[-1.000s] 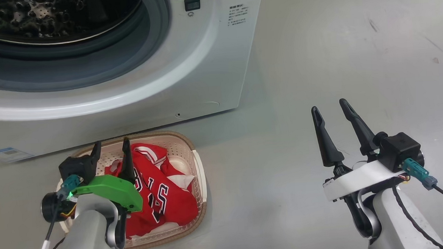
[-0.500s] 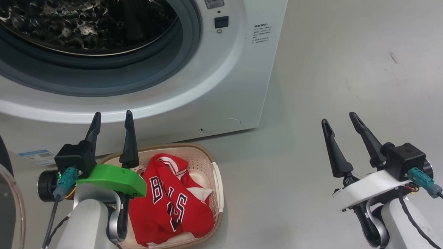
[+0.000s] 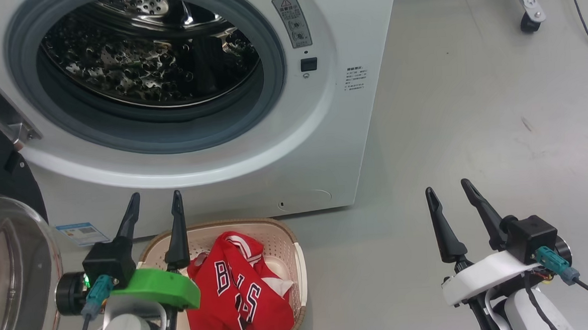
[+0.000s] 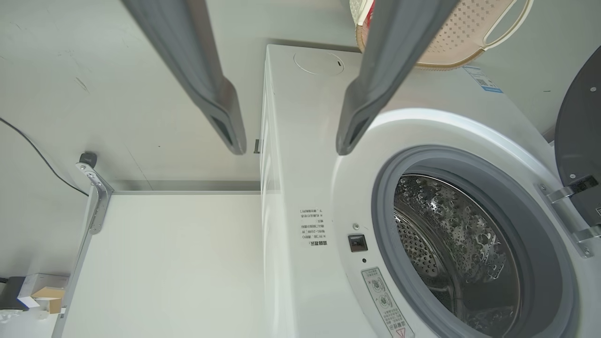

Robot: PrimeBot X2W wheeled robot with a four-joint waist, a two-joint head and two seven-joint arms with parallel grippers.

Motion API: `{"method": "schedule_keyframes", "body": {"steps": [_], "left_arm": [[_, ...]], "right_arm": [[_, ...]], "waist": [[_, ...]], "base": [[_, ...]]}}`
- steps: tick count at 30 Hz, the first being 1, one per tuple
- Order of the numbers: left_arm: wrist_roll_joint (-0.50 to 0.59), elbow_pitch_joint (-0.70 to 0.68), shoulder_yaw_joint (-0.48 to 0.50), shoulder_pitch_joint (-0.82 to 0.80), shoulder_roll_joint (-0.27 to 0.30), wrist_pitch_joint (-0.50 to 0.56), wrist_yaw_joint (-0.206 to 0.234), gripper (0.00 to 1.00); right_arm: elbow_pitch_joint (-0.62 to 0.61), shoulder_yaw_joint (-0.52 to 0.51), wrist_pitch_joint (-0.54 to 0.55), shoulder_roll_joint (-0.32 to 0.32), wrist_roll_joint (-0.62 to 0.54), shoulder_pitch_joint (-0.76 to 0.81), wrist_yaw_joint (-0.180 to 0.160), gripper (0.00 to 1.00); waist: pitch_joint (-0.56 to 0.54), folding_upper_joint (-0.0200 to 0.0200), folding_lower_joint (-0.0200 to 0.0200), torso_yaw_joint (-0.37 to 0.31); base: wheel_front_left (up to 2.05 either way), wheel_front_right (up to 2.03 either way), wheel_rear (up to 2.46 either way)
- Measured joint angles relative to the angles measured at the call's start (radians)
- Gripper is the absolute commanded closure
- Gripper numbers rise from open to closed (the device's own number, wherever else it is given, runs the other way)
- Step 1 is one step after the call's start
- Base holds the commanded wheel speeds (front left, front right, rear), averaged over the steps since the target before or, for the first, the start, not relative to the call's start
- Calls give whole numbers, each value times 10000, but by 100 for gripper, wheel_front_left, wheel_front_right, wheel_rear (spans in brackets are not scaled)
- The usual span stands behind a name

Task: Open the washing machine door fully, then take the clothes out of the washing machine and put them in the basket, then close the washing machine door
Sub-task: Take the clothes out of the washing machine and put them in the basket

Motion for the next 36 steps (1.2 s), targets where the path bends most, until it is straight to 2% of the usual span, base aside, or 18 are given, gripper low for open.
{"method": "schedule_keyframes", "body": {"steps": [10,15,36], "left_arm": [[134,-470,-17,1358,174,0,144,0],[211,-790,17,1831,270,2,198,0],[299,-1793,-58,2738,389,314,370,0]], "right_arm": [[8,71,0,67,2,623,-27,0],[-23,40,0,79,2,812,-194,0],[-253,58,0,113,0,1026,-290,0]], "waist": [[-801,0,0,68],[-1070,0,0,71],[-1118,0,0,75]], "base": [[0,0,0],[0,0,0],[0,0,0]]}}
